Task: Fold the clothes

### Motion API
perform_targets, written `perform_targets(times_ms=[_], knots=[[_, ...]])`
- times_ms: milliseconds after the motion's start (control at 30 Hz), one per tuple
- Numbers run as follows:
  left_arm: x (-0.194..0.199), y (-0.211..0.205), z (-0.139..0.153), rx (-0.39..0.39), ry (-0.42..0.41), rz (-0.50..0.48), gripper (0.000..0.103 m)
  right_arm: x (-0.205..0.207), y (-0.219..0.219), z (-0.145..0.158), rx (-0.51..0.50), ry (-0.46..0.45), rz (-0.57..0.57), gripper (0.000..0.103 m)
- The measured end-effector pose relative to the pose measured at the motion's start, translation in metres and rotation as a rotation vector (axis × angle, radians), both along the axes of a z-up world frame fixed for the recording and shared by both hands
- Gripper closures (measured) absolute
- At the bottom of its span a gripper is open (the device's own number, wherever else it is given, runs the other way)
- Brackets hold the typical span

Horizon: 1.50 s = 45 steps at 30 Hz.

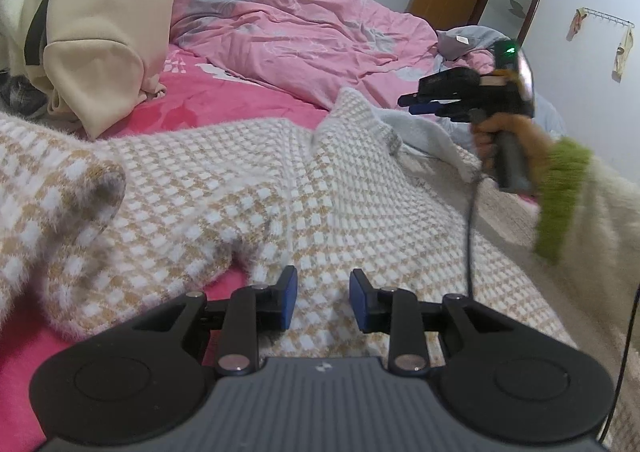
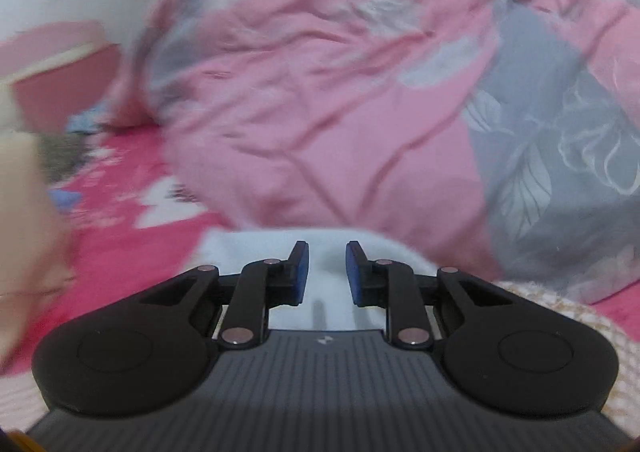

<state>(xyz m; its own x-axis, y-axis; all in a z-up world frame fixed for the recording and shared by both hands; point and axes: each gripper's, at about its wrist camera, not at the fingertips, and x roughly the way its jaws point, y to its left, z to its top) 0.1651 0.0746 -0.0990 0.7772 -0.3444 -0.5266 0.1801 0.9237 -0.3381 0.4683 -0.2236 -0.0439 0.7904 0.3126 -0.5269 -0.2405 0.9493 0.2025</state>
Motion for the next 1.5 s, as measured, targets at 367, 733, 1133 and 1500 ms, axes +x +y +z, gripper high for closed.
perform_targets(times_ms=[367,733,1133,1500], knots=[[0.001,0.002,-0.001,-0.014,0.004,-0.002,0.073,0.016,0.065,-0.046,-0.225,0.127,0.127,0.085],[0.0,0.0,0.0,-0.001,0.003,-0.002,0.073,0.028,0.101,0.018,-0.1,0.2,0.02,0.06],[-0.001,0.0,0.001,-0.007,0.004,-0.003,0.073,0.055,0.168,-0.023,-0.37,0.397,-0.045,0.052],[-0.001,0.001,0.001,-0.011,0.006,-0.002,0.073,0.002,0.085,0.017,-0.069,0.215,-0.205,0.096]])
